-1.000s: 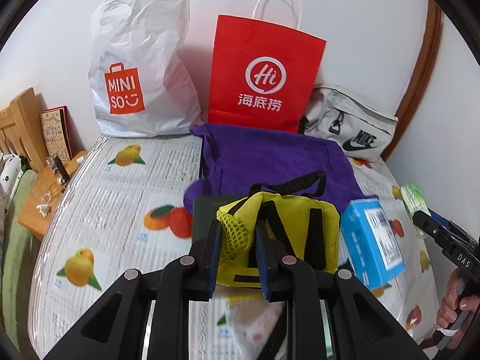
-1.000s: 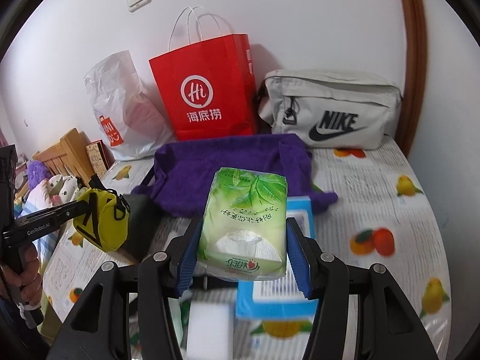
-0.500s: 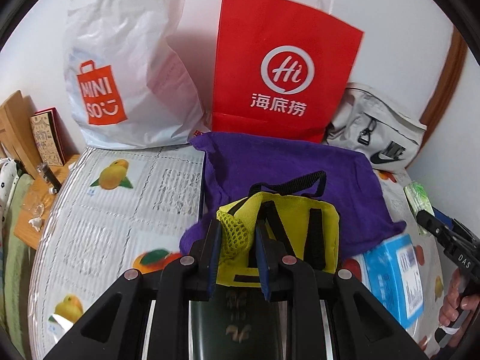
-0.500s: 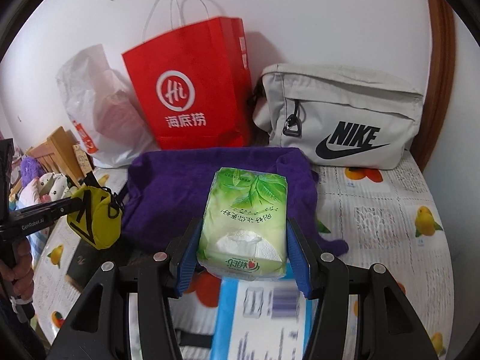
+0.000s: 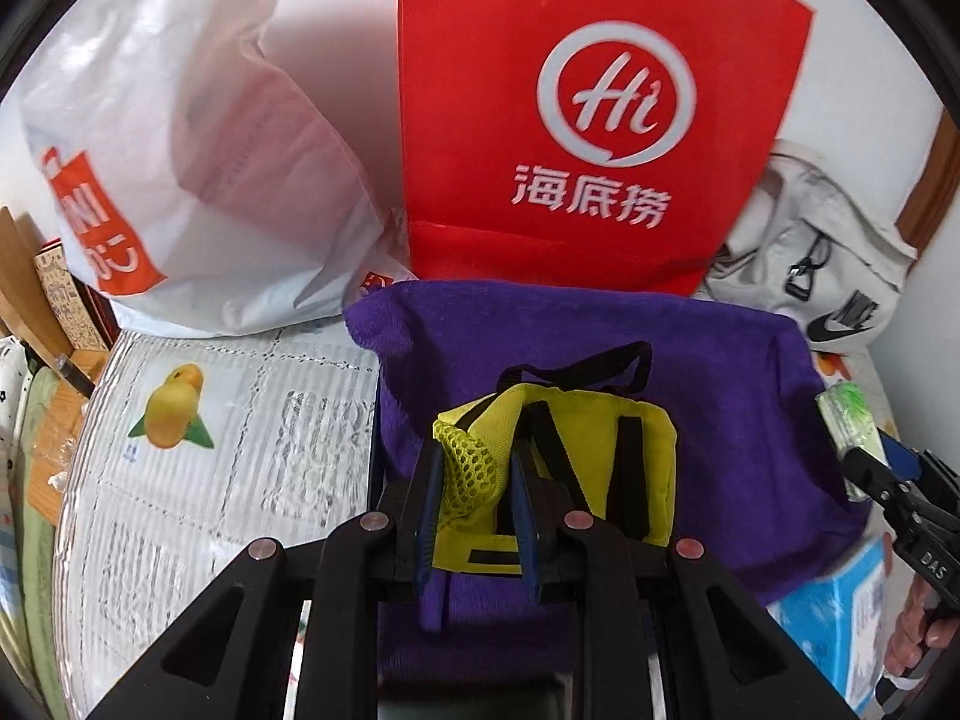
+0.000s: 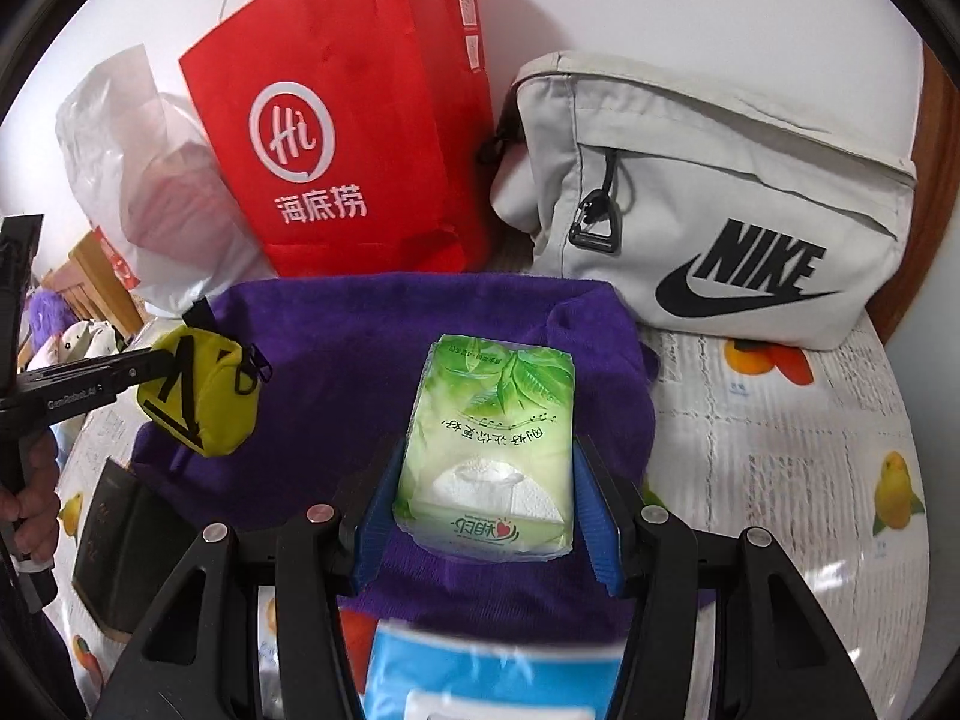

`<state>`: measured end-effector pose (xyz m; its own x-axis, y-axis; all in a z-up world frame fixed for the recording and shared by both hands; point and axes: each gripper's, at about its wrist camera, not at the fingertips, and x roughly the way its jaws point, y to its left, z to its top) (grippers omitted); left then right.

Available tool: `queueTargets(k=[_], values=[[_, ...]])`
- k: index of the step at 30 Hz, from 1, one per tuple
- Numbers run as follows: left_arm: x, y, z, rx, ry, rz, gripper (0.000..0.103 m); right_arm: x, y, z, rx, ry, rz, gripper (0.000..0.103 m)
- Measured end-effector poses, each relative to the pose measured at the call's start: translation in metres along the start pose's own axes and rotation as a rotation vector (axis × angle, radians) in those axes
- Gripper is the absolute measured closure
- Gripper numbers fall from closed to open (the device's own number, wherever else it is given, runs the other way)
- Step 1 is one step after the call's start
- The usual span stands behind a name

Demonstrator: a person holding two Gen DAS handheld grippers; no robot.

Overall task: Organize soft objects
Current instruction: 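Carry both items onto the purple towel and open both tools to release them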

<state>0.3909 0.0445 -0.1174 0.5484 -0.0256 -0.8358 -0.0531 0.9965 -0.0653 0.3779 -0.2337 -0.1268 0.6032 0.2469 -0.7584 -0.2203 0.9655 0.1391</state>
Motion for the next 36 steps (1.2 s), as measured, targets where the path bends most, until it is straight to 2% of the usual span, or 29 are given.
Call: queueTargets(k=[8, 20, 22, 24, 26, 32, 36], values=[[0.031, 0.004, 0.019, -0.031, 0.042, 0.001, 0.082, 0.032, -0.003, 0.002, -0.009, 0.09, 0.017, 0.049], [0.053, 0.003, 0.024, -0.05, 0.076, -0.003, 0.081, 0.044, -0.011, 0.0, 0.017, 0.129, 0.018, 0.048], [0.055, 0.002, 0.024, -0.041, 0.087, 0.006, 0.071, 0.046, -0.009, 0.001, 0.018, 0.136, 0.017, 0.046], [0.054, 0.0, 0.025, -0.034, 0.089, 0.02, 0.055, 0.044, -0.009, 0.001, 0.02, 0.129, 0.005, 0.036], [0.048, 0.0, 0.025, -0.029, 0.075, 0.017, 0.05, 0.04, -0.01, 0.001, 0.02, 0.111, 0.004, 0.028], [0.016, -0.006, 0.016, -0.013, 0.044, 0.041, 0.045, 0.012, -0.006, -0.001, 0.017, 0.043, -0.055, 0.026], [-0.016, -0.002, 0.001, 0.016, 0.003, 0.047, 0.045, -0.022, 0.0, -0.014, 0.029, -0.003, -0.031, 0.026]])
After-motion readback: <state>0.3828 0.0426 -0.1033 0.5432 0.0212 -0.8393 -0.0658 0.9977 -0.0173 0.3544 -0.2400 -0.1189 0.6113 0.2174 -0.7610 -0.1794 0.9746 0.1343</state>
